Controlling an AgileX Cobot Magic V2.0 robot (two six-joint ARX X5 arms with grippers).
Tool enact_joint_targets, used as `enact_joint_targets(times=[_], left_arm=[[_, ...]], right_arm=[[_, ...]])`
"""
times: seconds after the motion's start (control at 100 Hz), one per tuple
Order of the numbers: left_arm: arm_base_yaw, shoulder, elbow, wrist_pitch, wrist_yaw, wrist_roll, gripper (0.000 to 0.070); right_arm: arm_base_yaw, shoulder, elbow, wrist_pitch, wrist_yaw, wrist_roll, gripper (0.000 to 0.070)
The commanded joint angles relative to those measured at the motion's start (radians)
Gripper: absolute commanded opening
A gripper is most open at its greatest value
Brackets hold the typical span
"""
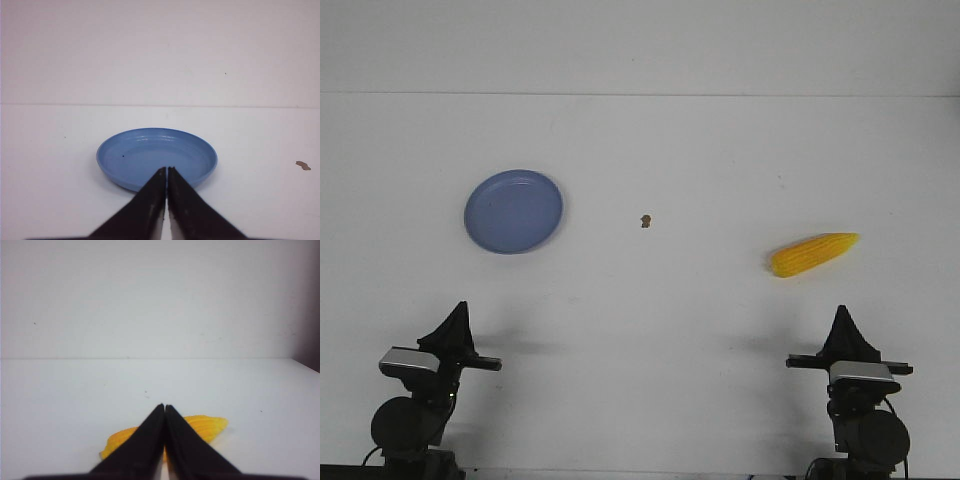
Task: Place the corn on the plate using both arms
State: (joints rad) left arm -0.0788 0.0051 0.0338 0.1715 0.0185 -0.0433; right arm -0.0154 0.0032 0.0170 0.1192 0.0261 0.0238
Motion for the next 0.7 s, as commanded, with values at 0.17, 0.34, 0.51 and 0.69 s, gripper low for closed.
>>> enact_joint_targets(times=[0.17, 0.34, 0.51, 0.69], left_arm=[[0.000, 0.000, 0.030, 0.008, 0.000, -0.095, 0.0015], [0.000, 0.048, 0.156, -0.092, -0.001, -0.156, 0.0015], [0.000, 0.213, 0.373, -0.280, 0.000, -0.161, 0.0015], [0.000, 0.463, 0.666, -0.563, 0.000, -0.156, 0.0015]], right_arm=[[-0.003, -0.002, 0.037, -0.029, 0.000, 0.038, 0.0001], [-0.003, 0.022, 0.166, -0.166, 0.000, 0.064, 0.0001], [-0.003, 0.154, 0.382, -0.383, 0.002, 0.081, 0.0001], [-0.003, 0.380, 0.645, -0.636, 0.000, 0.080, 0.0001]])
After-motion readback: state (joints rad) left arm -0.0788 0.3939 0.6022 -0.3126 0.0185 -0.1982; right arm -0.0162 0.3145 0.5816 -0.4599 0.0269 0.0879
